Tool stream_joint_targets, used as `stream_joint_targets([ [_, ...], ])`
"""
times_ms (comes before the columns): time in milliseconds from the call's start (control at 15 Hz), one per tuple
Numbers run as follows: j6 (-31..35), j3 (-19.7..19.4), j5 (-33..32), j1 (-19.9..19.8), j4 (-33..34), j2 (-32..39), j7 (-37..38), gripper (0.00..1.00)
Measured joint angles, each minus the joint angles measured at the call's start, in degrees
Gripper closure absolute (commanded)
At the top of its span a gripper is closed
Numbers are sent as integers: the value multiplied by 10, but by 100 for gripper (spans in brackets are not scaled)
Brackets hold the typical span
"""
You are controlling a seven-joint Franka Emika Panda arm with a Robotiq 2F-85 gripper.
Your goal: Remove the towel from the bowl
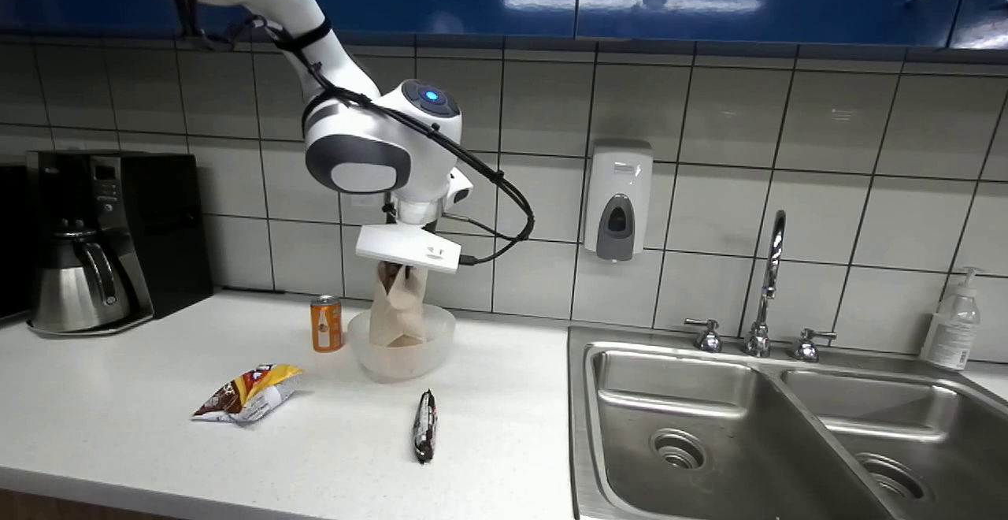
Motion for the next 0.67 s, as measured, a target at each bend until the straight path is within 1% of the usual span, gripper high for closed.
stream_joint_targets([
  [200, 3, -6, -18, 0, -34, -49, 1, 98],
  [400, 10, -11, -39, -2, -55, -94, 8, 98],
  [667, 21, -14, -84, -7, -81, -150, 35, 98],
])
